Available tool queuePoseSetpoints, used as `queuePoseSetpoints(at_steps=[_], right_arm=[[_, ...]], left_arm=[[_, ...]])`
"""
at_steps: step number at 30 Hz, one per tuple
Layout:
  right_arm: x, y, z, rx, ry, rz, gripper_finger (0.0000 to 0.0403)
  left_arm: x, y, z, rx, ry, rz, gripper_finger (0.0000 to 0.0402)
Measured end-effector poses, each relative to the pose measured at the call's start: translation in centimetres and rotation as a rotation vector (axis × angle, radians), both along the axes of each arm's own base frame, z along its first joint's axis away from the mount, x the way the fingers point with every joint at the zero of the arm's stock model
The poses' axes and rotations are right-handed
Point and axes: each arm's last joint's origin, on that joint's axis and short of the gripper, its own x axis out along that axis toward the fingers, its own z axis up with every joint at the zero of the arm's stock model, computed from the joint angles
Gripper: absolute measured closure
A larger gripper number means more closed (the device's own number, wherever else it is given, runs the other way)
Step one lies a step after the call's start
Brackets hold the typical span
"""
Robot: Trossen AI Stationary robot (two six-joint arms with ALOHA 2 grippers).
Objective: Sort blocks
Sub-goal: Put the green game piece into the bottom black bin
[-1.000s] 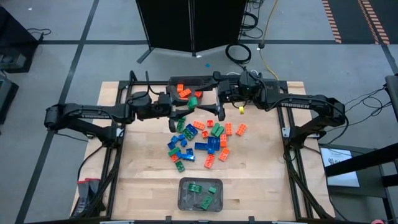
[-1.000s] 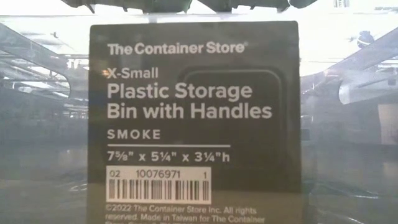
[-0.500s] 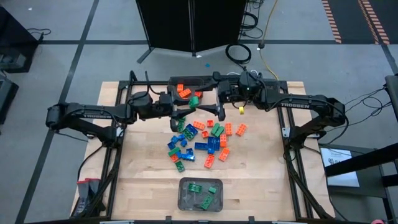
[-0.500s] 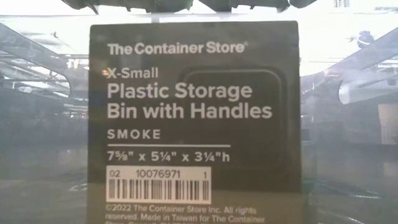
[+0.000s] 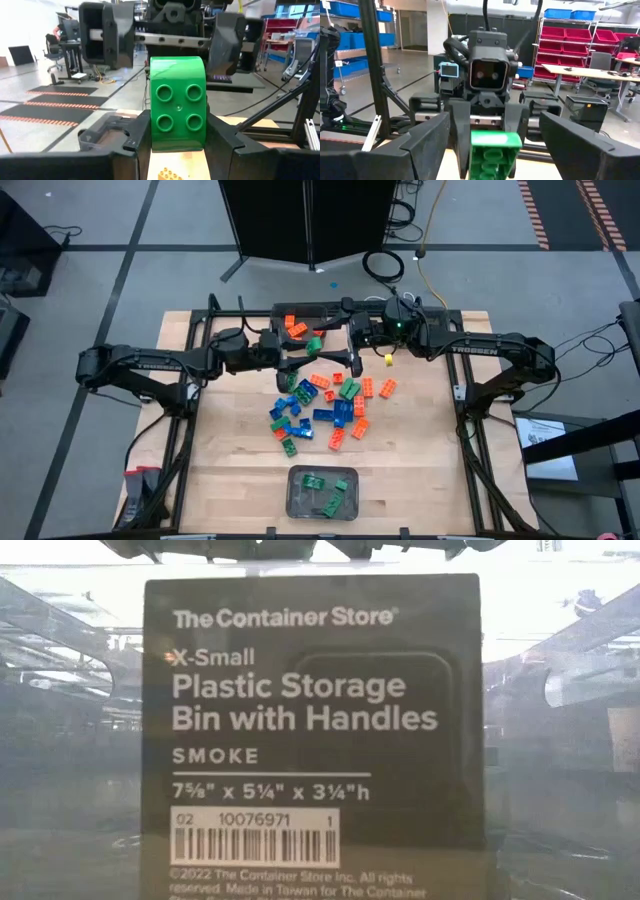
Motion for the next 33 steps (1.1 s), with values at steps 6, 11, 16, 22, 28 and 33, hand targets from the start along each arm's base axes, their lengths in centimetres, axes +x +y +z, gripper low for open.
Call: queuePoseSetpoints(at_steps=[6,11,16,22,28,33], right_arm=[[0.06,0.19,-0.21,0.006,0.022,0.005,0.0101],[0.07,0.18,-0.49,0.013,0.049,0.005,0.0101],[0.07,0.18,-0.39,0.01,0.039,0.004,0.0102],[0.07,0.17,-0.4,0.01,0.04,0.003,0.0132],[0.08,0.17,-0.41,0.008,0.04,0.003,0.0206],[0.08,0.17,-0.43,0.015,0.042,0.006,0.0286]], left_arm=[[0.34,0.05,0.02,-0.011,-0.035,-0.001,0.0274],[0.41,0.04,0.36,-0.009,-0.046,-0.007,0.0274],[0.41,0.03,0.32,-0.01,-0.042,-0.012,0.0274],[0.41,0.03,0.33,-0.01,-0.042,-0.012,0.0274],[0.41,0.03,0.32,-0.01,-0.042,-0.012,0.0274],[0.41,0.01,0.33,-0.004,-0.042,-0.017,0.0274]])
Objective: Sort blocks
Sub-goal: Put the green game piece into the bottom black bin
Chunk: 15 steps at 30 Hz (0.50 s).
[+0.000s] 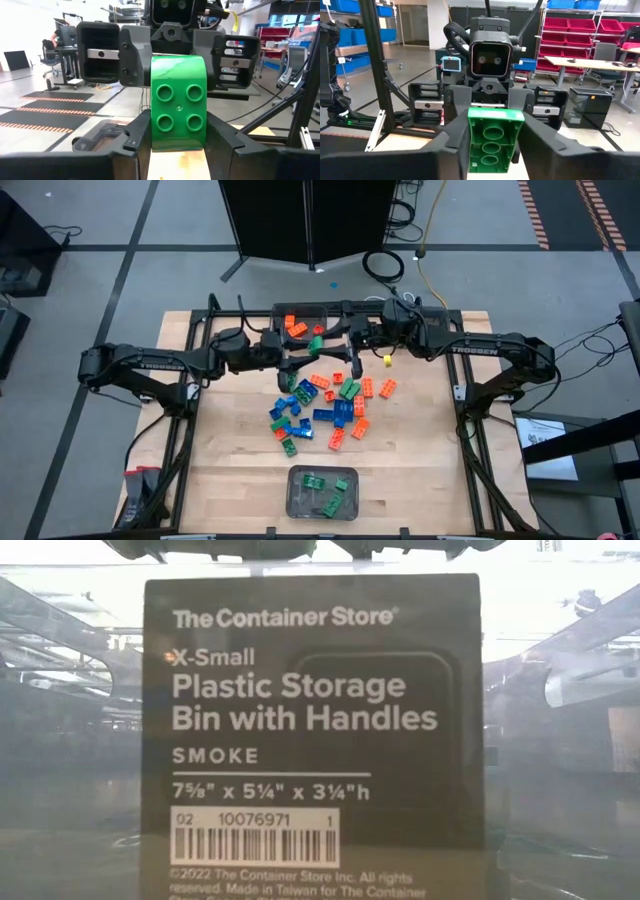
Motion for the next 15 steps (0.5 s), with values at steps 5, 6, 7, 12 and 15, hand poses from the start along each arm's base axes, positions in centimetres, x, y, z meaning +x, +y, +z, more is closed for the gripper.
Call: queuePoseSetpoints(at_steps=[5,6,7,12,15], right_arm=[[0.0,0.0,-0.07,0.001,0.007,0.0,0.029],[0.0,0.0,-0.1,0.002,0.01,0.0,0.029],[0.0,0.0,-0.11,0.002,0.012,0.0,0.029],[0.01,-0.01,-0.09,0.003,0.012,-0.003,0.029],[0.03,-0.01,-0.11,0.001,0.012,-0.006,0.029]], left_arm=[[0.0,0.0,-0.01,-0.001,0.001,0.0,0.0274],[0.0,0.0,-0.03,-0.002,0.003,0.0,0.0273],[0.0,0.0,-0.04,-0.003,0.004,0.0,0.0273],[0.0,0.0,-0.05,-0.014,0.004,0.0,0.0264],[0.01,0.0,-0.18,-0.04,0.014,-0.002,0.0234]])
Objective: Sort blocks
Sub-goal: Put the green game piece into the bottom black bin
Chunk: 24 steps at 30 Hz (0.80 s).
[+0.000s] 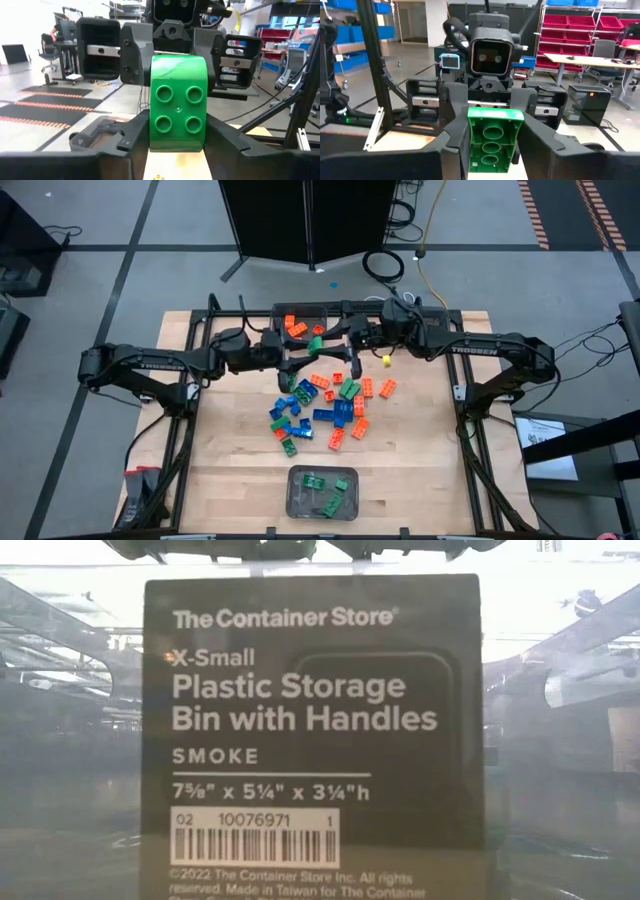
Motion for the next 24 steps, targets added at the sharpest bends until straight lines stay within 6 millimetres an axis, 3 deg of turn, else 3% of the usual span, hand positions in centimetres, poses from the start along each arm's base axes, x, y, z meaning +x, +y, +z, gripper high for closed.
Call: queuePoseSetpoints(at_steps=[7,14,20,24], right_arm=[[-0.2,0.1,1.2,-0.009,-0.106,0.003,0.029],[-1.0,0.6,2.2,0.045,-0.126,0.051,0.029],[-2.5,4.0,1.7,0.08,0.085,0.179,0.029],[-4.1,7.2,2.0,0.005,0.161,0.157,0.029]], left_arm=[[0.0,0.0,-1.1,-0.066,0.112,-0.003,0.0158],[-0.9,-0.1,-1.5,-0.083,0.207,-0.005,0.0147],[-3.1,-0.6,-0.3,-0.086,0.236,-0.009,0.0146],[-5.6,-1.4,1.3,-0.077,0.225,-0.015,0.0146]])
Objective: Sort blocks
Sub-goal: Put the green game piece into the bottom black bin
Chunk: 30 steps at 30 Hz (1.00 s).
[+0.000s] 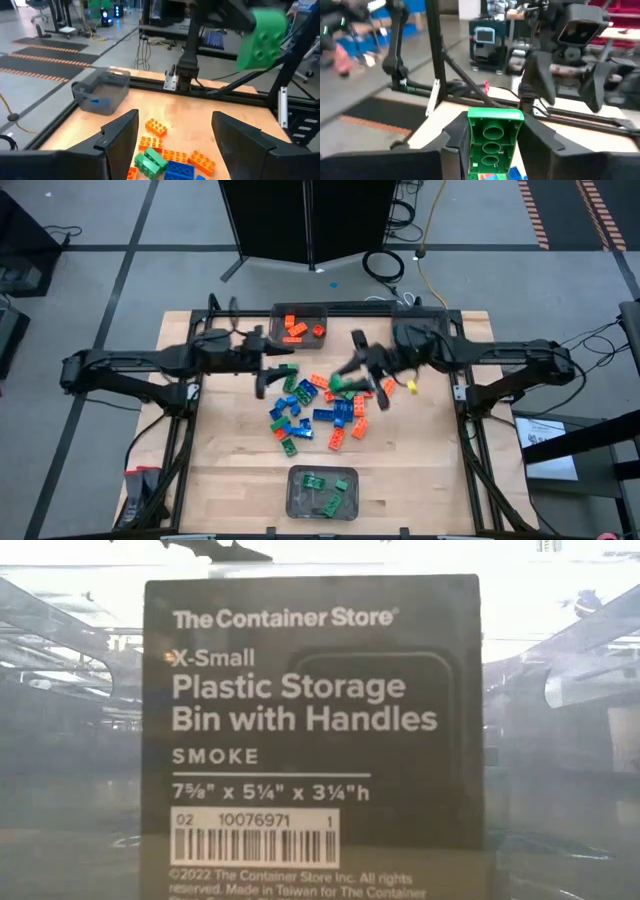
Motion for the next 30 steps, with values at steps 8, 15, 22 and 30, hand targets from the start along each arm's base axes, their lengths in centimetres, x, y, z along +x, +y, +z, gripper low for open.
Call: queuePoseSetpoints(at_steps=[8,15,22,30], right_arm=[[-4.6,3.2,0.7,0.009,-0.025,-0.198,0.029],[-4.4,7.6,-5.8,0.219,0.026,-0.252,0.029],[-1.7,11.6,-9.6,0.317,0.023,-0.268,0.029],[0.8,15.0,-13.7,0.479,0.034,-0.209,0.029]], left_arm=[[-6.4,-2.1,1.0,-0.053,-0.022,0.032,0.0146],[-8.9,-3.7,0.0,-0.129,-0.071,0.012,0.0146],[-8.8,-5.2,-0.8,-0.165,-0.045,-0.03,0.0146],[-8.9,-6.7,-1.7,-0.188,-0.019,-0.064,0.0146]])
